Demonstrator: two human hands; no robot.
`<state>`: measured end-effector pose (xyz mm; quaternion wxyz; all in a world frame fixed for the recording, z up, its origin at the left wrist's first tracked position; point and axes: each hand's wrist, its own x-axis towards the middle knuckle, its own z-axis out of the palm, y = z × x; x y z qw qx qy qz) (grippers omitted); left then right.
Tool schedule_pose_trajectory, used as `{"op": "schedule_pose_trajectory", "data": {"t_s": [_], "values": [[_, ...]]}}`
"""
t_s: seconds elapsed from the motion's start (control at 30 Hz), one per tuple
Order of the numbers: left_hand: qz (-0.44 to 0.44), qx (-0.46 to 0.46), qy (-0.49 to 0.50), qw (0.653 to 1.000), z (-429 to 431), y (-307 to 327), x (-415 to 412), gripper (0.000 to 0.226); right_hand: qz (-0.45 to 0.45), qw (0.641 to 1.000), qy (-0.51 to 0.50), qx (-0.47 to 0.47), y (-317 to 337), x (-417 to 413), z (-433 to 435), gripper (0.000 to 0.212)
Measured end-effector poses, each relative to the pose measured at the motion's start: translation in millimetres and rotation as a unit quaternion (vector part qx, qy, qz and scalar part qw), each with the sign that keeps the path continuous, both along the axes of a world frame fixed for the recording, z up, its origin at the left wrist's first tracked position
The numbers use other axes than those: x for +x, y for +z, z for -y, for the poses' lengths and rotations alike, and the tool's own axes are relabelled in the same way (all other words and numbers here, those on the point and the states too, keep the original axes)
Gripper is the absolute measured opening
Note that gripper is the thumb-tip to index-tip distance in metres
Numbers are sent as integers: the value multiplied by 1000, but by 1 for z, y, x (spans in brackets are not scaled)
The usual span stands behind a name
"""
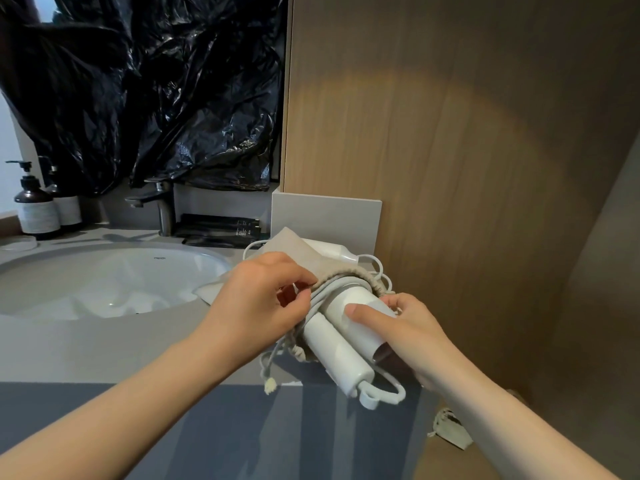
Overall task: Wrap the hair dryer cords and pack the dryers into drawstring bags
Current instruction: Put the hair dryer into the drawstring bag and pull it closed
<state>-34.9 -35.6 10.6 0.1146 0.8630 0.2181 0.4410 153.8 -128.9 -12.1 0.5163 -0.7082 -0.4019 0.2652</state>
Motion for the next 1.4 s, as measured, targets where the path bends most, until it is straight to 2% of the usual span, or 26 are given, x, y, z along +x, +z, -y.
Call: {"op": "schedule_pose_trajectory", "data": {"t_s": [0.13,0.3,0.37,0.47,0.77,0.93,1.03,1.13,1.27,1.4], "values": [[-17,-25,-33,999,1,-3,3,13,61,998,-14,-8,-5,-4,-5,53],[-48,-59,-22,997,-2,-20,-2,16,47,998,-30,-18,-10,-9,-7,52],[-53,-70,-16,996,-1,-24,-2,24,23,999,-10,-29,-10,-9,-6,51],[-54,-71,-12,996,0,-31,-5,23,18,998,30,-51,-11,0,0,48],[-8,-82,-2,997,6,-45,-4,16,37,995,60,-67,-14,15,27,51],[20,-90,-35,995,7,-39,1,17,98,995,23,5,-22,7,21,27],[10,-94,-33,995,4,-38,-2,13,86,994,68,-4,-21,10,13,24],[-7,-102,-23,995,-1,-42,-11,12,78,989,124,-9,-14,28,17,33],[-20,-96,-20,995,0,-47,-14,12,189,974,122,1,-7,48,13,60],[-20,-94,-10,995,-1,-48,-12,15,145,968,205,1,-15,56,-2,68]]}}
